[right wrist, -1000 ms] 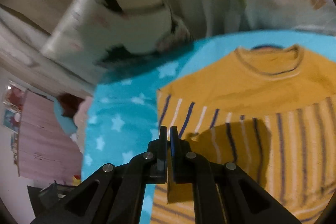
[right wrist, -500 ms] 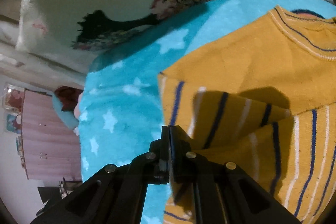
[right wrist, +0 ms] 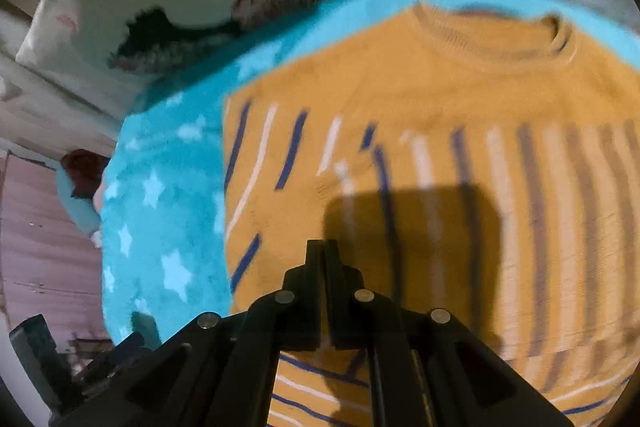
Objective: Fold small clothes
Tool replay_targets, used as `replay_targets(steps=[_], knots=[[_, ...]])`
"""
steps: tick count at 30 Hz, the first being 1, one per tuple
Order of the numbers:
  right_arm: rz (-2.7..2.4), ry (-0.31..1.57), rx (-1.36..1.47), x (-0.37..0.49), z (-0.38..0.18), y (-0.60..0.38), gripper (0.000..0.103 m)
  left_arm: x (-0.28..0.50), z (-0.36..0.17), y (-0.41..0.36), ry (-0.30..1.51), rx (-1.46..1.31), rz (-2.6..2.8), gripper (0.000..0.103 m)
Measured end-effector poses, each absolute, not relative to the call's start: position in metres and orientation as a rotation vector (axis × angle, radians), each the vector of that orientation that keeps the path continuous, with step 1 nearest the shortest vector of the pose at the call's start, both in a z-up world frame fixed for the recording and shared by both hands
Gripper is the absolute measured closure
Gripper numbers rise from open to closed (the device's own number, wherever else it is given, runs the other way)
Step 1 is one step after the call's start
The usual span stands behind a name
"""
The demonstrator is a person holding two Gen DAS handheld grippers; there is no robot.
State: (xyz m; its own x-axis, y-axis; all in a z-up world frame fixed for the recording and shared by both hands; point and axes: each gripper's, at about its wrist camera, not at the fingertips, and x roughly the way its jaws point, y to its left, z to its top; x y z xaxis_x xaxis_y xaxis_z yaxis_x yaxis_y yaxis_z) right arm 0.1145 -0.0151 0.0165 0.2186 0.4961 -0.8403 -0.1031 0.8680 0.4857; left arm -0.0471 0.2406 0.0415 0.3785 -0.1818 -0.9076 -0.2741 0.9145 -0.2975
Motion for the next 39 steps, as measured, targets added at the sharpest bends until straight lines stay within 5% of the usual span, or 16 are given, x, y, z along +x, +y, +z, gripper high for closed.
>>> replay_targets(steps=[6,10,18,39], knots=[[0.489,1.265,0.339,0.105,0.026,0.007,0.098,-0.047,0.038,0.239,1.201,-0.420,0.037,0.037],[0.439,1.218,0.338,0.086,0.042,-0.015,0.081,-0.041,0.032,0.232,1.214,-0.407,-0.002,0.037],[0.187,1.160,0.225,0.027,0.053,-0.089,0.067,-0.039,0.035,0.198,1.217,-0.337,-0.068,0.037],[0.067,1.127,0.175,-0.098,0.043,-0.210,0.054,-0.123,0.073,0.052,1.134,-0.094,-0.032,0.037]])
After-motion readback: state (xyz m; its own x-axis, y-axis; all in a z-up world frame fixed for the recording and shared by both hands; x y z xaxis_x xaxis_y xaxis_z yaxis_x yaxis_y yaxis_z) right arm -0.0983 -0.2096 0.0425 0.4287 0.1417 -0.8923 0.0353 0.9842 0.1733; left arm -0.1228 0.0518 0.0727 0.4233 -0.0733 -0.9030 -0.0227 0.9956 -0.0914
